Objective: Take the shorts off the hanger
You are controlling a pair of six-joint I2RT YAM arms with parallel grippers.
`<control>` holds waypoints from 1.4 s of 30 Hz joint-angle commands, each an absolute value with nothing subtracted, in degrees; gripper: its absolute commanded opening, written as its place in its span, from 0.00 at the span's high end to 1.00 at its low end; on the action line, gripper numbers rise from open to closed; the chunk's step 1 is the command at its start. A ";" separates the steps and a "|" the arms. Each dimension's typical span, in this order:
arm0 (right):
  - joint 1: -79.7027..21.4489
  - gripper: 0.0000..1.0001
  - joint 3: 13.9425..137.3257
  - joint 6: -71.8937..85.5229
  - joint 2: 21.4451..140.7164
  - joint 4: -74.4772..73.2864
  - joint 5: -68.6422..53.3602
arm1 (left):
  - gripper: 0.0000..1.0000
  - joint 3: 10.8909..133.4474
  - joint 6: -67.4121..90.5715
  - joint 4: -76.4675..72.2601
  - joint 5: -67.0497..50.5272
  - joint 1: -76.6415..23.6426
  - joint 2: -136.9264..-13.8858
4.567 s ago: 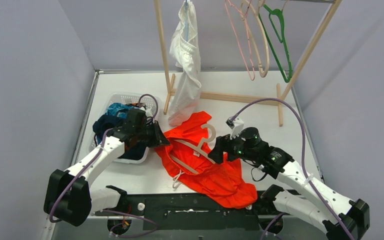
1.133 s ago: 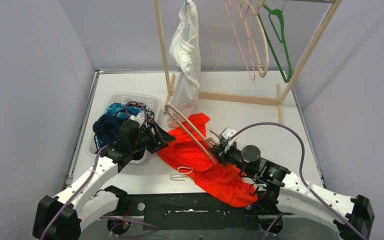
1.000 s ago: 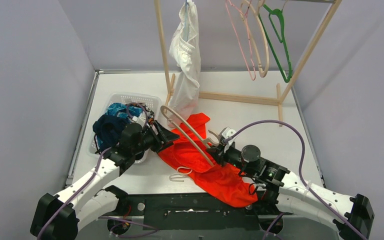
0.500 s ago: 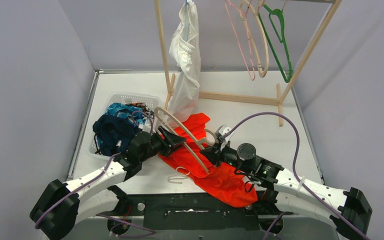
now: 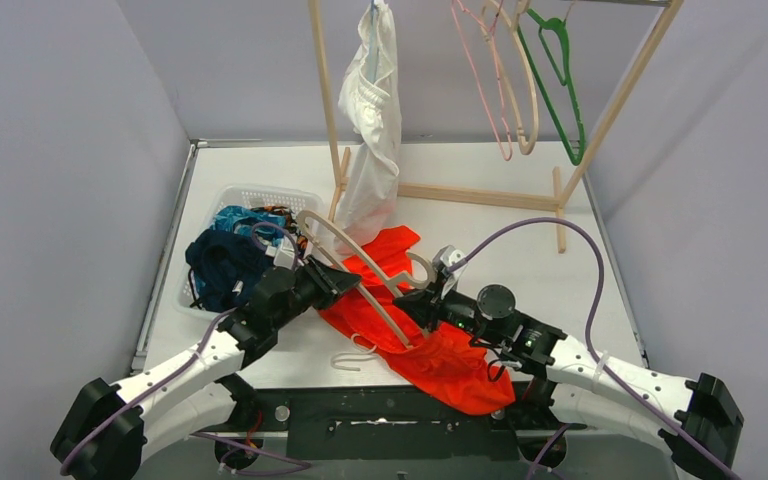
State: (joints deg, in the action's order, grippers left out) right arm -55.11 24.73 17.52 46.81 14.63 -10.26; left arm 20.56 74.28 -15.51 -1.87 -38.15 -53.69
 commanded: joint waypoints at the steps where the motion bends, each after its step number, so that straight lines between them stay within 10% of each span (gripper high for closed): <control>1: -55.10 1.00 28.65 19.31 48.07 22.82 -12.15 | 0.85 21.51 72.01 -16.72 -0.31 -38.23 -52.25; 5: -55.07 1.00 29.58 19.30 48.94 22.24 -12.35 | 1.00 21.71 71.73 -16.81 -0.96 -38.14 -52.16; 15: -55.11 0.90 29.01 20.26 46.55 20.05 -11.20 | 1.00 22.66 72.24 -12.06 0.73 -38.10 -49.25; 25: -55.36 0.40 30.76 21.54 44.08 13.92 -9.40 | 1.00 24.83 76.27 -4.38 3.03 -32.94 -42.11; 42: -55.93 0.34 28.08 21.35 34.71 3.35 0.71 | 1.00 28.39 83.97 14.81 0.84 -19.00 -27.29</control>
State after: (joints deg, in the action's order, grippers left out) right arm -55.59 28.27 21.30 37.65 2.42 -4.51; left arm 26.17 81.34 15.05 3.29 -19.33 -26.83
